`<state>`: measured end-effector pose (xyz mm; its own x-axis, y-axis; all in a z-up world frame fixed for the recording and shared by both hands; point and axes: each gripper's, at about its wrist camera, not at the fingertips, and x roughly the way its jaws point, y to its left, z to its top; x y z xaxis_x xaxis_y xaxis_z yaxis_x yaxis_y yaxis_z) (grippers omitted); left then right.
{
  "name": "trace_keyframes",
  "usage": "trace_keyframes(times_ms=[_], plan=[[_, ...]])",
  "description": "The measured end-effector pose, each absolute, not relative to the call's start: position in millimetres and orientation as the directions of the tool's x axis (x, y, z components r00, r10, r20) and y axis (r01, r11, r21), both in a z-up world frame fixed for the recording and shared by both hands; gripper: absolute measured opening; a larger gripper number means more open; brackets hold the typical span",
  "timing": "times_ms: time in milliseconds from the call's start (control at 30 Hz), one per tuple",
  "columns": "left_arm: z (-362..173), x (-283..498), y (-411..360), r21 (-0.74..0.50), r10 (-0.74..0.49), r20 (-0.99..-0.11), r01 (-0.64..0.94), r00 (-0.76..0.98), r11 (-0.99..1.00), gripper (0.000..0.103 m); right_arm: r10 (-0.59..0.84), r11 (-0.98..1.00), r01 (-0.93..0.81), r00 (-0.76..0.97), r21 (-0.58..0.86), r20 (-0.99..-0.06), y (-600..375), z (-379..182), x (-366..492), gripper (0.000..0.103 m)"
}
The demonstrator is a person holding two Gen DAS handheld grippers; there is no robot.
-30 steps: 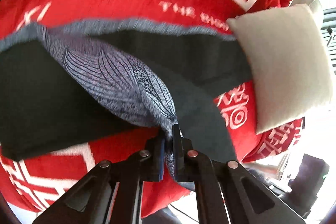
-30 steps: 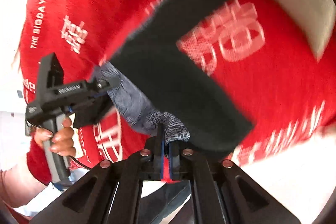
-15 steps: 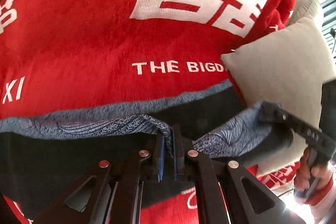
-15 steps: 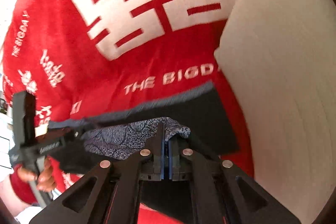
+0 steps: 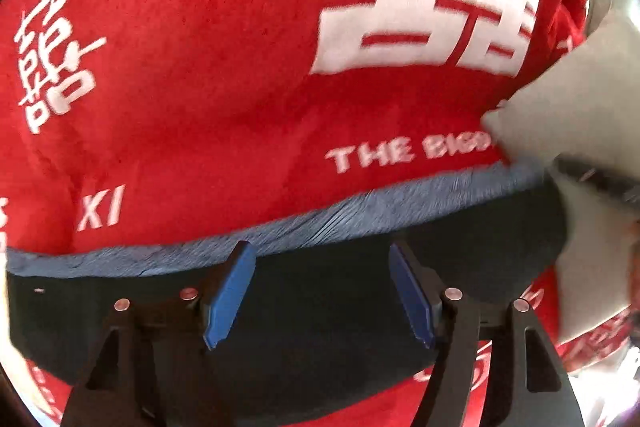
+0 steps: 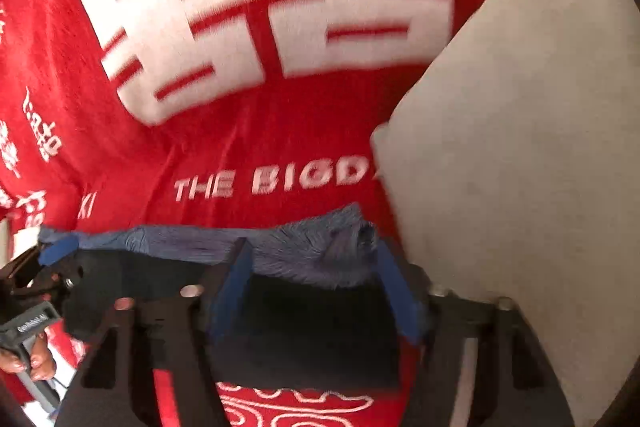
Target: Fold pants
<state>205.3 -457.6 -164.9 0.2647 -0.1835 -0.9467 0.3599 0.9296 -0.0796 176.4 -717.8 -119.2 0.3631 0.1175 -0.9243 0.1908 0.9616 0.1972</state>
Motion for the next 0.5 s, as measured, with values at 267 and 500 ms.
trace_keyframes(times_ms=[267, 500], plan=[[-223.3, 185.5, -452.7, 0.042, -0.028, -0.979, 0.338, 0.2, 0.94, 0.07, 0.087, 0.986, 0.119, 0.236, 0.117, -0.968, -687.3, -180.0, 181.7, 0.021], [-233.3, 174.3, -436.6, 0.022, -0.036, -0.983, 0.311, 0.178, 0.95, 0.072, -0.019, 0.984, 0.179, 0.235, 0.024, -0.972, -717.2, -199.8, 205.7, 0.024]])
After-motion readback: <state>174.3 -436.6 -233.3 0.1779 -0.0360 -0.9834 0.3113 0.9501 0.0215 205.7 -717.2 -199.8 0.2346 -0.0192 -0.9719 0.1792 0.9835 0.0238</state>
